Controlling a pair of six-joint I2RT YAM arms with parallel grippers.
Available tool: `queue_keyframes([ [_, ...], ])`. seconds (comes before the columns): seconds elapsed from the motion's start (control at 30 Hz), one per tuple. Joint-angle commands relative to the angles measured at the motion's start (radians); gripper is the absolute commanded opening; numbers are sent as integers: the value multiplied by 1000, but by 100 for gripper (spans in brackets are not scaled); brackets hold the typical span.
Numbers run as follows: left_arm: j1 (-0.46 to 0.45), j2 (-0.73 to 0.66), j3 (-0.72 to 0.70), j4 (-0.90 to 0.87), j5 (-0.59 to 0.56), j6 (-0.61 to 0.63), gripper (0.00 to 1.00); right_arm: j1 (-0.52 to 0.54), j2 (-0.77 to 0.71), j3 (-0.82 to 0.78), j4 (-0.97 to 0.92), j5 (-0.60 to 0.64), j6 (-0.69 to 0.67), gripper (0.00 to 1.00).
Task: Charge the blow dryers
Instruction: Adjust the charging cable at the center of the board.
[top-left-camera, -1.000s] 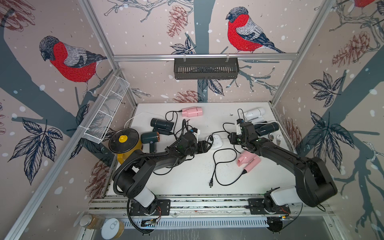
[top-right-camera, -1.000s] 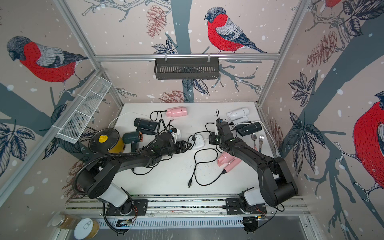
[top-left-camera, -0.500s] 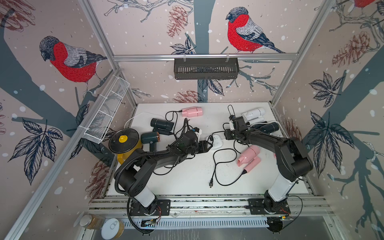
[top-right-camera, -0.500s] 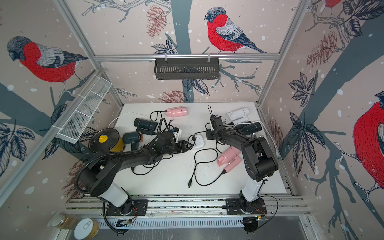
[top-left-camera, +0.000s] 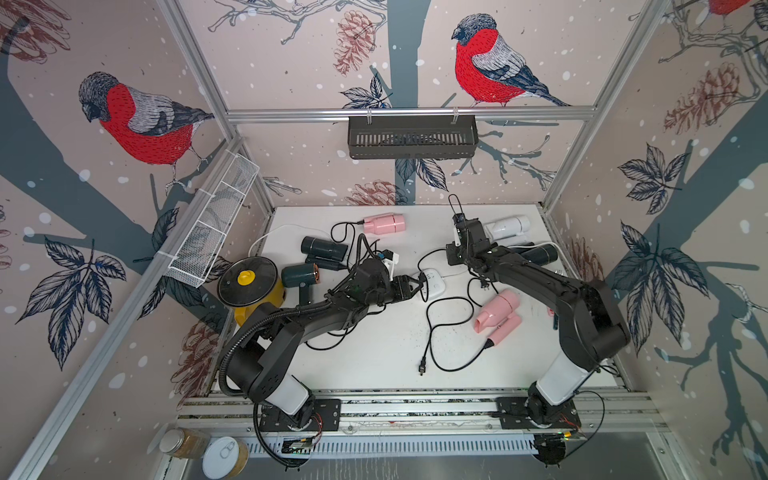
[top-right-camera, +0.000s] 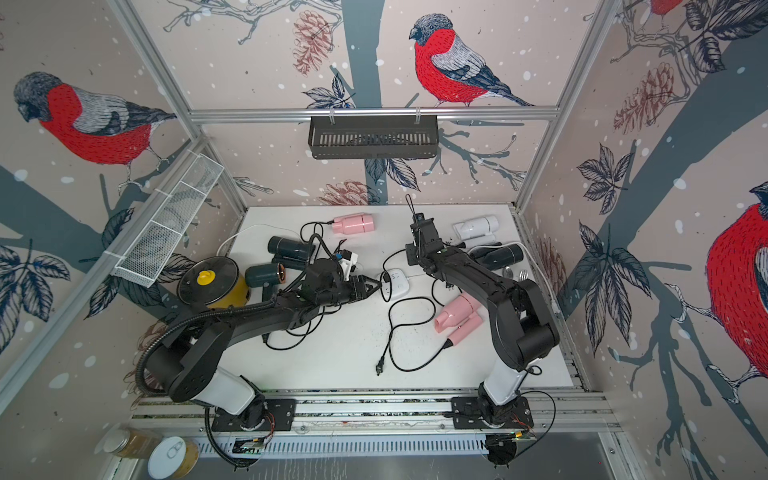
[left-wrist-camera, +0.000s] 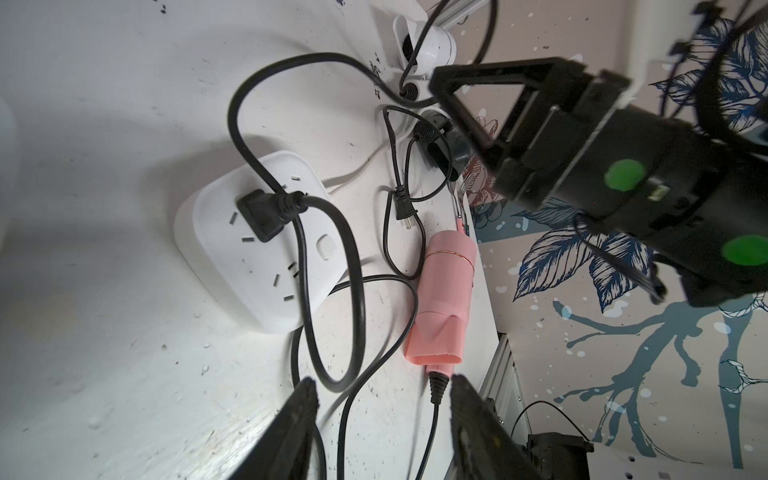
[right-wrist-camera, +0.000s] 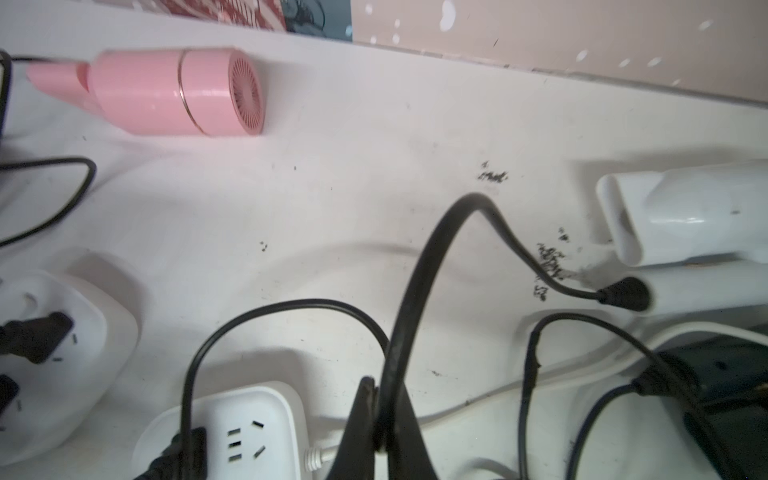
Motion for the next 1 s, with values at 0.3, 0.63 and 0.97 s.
queue_keyframes([
  [0.3,16,-71,-5,-112,-86,63,51,54,-209,15,-12,-58,35,3],
  [0.63,-30,-6,27,-98,-31,95,51,-10,-249,-40,69,-121,66,3],
  [0.97,-81,104,26,-24,-111,29,51,-39,-259,-32,71,-145,74,2],
])
